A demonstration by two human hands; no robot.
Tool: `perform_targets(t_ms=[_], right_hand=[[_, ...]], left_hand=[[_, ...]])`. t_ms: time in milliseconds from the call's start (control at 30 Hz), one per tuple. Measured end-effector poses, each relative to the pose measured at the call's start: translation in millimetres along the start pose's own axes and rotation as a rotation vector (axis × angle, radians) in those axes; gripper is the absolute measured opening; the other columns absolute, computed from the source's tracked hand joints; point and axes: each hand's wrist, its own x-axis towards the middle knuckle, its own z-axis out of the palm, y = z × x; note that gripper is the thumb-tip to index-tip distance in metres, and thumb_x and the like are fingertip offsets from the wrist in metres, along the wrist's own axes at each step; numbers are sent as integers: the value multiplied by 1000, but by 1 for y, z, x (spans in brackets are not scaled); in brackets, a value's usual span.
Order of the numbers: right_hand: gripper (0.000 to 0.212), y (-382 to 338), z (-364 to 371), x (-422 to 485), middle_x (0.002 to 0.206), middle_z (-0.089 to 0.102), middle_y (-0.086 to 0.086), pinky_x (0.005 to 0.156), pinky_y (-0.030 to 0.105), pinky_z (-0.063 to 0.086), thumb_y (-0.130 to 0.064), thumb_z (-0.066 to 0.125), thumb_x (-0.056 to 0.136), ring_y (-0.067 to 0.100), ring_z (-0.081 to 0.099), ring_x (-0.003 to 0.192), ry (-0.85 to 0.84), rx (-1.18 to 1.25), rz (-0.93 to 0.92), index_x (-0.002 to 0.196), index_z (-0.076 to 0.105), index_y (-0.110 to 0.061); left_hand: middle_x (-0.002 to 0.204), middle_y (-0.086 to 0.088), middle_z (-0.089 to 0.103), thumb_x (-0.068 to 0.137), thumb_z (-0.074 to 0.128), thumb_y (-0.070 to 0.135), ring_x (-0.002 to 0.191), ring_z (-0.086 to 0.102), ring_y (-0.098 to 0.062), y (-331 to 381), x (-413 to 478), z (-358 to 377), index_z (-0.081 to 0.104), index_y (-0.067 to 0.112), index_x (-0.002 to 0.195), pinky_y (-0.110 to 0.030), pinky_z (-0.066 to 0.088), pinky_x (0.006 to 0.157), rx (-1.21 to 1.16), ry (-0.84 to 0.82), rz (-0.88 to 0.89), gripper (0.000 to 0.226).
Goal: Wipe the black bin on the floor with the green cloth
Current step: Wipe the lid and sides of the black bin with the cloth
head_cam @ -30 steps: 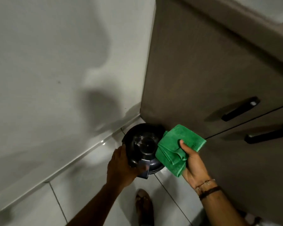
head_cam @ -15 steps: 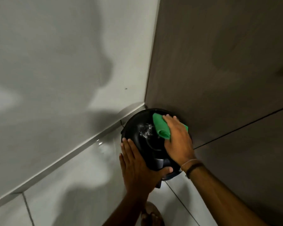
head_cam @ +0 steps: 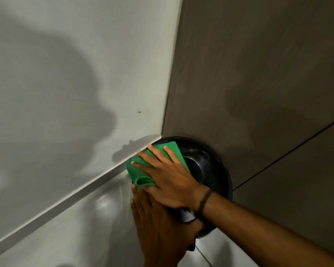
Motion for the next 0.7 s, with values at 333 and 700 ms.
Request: perform_targets(t_ms=[333, 700], right_hand=[[56, 90, -22, 21, 156, 58, -1, 124, 43, 33, -59, 40, 105, 24, 48, 149, 97, 146, 477, 147, 57, -26], [53, 5, -4, 34, 157, 58, -4, 131, 48, 15, -54, 50, 100, 22, 38, 155, -110, 10, -207, 142, 65, -25]], left_hand=[[177, 0, -15, 19, 54, 105, 164, -10, -22, 5, -5, -9, -26, 21, 162, -41, 3, 131, -222, 70, -19, 184], [172, -26, 16, 41, 72, 92, 160, 20, -42, 13, -11, -24, 6, -1, 164, -59, 23, 129, -147, 101, 2, 168]])
